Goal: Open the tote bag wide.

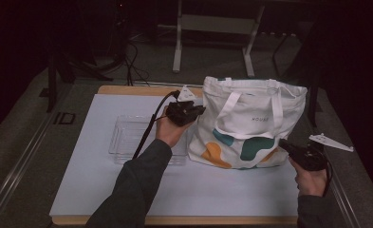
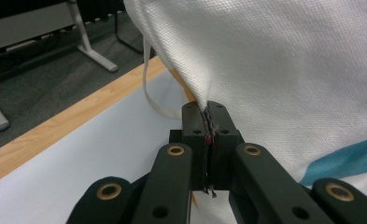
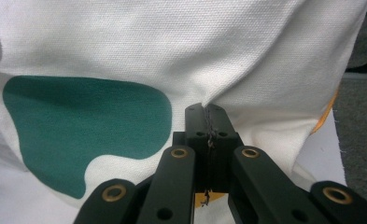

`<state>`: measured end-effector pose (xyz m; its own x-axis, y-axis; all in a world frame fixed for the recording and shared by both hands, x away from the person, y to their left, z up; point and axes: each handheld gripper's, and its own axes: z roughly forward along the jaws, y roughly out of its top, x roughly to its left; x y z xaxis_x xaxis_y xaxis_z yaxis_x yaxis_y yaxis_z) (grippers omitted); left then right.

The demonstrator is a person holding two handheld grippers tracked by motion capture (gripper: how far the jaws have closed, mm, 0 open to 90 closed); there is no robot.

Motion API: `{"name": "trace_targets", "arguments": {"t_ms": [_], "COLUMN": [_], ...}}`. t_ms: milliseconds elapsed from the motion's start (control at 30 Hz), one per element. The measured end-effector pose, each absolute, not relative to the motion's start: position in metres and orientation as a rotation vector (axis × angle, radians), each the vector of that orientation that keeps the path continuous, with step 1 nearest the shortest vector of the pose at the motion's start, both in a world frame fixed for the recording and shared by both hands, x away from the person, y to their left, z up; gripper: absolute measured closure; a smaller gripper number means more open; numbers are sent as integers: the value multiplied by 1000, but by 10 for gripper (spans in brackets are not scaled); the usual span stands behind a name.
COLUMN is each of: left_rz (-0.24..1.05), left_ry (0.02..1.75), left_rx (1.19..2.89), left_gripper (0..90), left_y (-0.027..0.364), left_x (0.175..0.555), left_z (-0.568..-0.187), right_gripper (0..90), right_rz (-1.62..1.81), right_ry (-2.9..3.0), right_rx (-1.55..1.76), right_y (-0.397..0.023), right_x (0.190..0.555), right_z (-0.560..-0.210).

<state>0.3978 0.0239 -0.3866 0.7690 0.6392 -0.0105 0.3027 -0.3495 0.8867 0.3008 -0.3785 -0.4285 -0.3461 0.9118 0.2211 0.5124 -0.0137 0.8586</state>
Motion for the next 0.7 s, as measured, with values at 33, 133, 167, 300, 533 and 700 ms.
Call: {"name": "trace_targets", "arguments": {"t_ms": [33, 133, 167, 300, 533, 700], "left_rz": [418, 420, 419, 414, 410, 415], "left_ry": [708, 701, 698, 691, 675, 660], "left_rx": [1952, 1948, 1944, 1939, 1947, 1977], "left_gripper": [883, 883, 884, 883, 883, 883], "left_y": [24, 26, 26, 28, 32, 30], "left_x": [396, 392, 391, 384, 376, 371], "left_z": [-386, -385, -385, -387, -394, -400], "right_gripper": [900, 900, 900, 900, 900, 900], "right_rz": [1310, 1304, 1300, 1296, 1267, 1203], "right_ry": [1864, 1865, 1867, 1875, 1889, 1920], "right_rx": [1470, 1450, 1440, 1422, 1385, 1349], "right_y": [-379, -379, -379, -378, -374, -369], "right_x": [299, 293, 291, 284, 275, 268], "right_z": [-428, -427, -427, -427, -429, -434]}}
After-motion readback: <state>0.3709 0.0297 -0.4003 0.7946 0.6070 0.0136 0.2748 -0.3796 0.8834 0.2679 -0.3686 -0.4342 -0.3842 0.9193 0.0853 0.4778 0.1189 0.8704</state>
